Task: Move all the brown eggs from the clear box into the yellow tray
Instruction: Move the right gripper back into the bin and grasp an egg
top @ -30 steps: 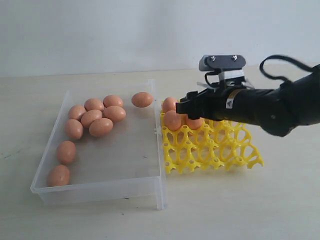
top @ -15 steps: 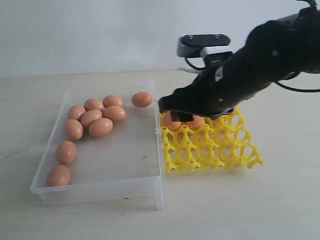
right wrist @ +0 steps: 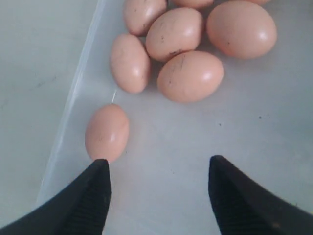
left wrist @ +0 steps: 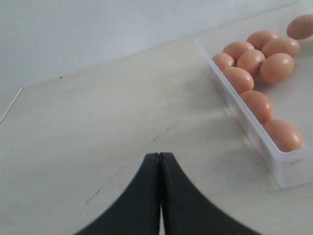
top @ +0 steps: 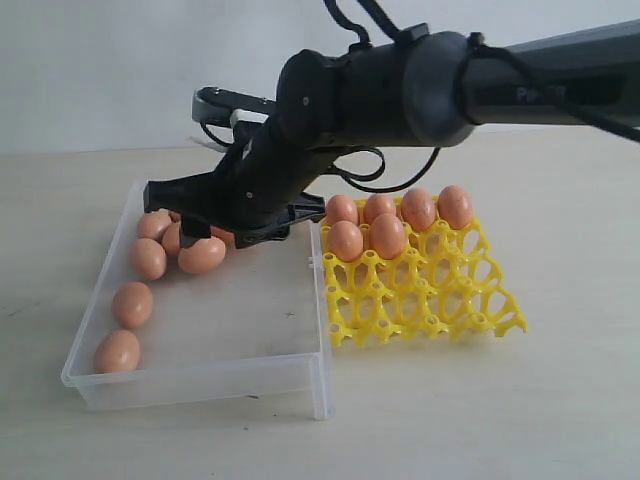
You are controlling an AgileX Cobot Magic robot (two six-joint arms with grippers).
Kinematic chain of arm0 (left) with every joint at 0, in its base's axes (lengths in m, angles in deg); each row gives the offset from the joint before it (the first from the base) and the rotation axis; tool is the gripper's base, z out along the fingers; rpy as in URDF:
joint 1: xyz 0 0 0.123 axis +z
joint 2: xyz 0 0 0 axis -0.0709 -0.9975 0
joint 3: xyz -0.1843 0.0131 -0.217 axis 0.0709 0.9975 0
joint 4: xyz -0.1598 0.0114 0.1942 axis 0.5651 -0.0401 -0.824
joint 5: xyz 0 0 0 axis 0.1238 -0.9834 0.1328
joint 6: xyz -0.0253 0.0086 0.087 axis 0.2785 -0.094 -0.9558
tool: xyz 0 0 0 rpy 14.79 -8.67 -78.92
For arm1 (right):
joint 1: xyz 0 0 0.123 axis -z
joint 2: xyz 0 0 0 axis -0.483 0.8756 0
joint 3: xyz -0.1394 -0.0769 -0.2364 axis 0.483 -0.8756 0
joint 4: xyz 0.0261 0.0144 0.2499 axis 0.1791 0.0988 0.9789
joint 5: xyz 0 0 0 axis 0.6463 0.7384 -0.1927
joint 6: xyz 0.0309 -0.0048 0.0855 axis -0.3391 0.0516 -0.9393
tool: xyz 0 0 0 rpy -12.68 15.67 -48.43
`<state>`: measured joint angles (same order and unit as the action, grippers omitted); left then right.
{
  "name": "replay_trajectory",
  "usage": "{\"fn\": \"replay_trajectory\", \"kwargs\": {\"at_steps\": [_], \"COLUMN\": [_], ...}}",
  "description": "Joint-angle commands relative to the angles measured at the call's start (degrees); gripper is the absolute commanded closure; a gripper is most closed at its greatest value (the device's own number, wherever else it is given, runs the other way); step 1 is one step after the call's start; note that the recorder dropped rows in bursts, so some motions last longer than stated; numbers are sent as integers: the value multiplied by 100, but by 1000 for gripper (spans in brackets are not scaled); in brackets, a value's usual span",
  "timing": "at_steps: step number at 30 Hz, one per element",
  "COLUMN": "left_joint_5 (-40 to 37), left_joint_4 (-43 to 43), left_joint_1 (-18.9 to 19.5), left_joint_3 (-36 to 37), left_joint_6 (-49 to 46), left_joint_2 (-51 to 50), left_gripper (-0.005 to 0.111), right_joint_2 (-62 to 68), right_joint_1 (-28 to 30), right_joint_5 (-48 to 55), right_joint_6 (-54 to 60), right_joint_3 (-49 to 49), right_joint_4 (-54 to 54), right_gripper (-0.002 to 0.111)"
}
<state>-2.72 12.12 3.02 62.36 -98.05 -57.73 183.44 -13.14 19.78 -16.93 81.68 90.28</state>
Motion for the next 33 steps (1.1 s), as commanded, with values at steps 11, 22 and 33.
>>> {"fn": "replay_trajectory", "kwargs": {"at_steps": [11,22,33], "left_joint_5": [43,43,43], "left_joint_4": [0,0,0], "left_joint_1": [-11,-11,-11], "left_joint_3": [-23,-23,-23], "left_joint_6": [30,30,30], "left_joint_2": [35,35,35], "left_gripper": [107,107,107], "right_joint_2": [231,231,541], "right_joint_1": [-52,-197,-264], "right_joint_5": [1255,1263,111], "right_joint_6": [2009,4829,7650], "right_joint_3": [597,585,585], "right_joint_4": [-1161,-3162,-1361], "right_gripper": [52,52,52]}}
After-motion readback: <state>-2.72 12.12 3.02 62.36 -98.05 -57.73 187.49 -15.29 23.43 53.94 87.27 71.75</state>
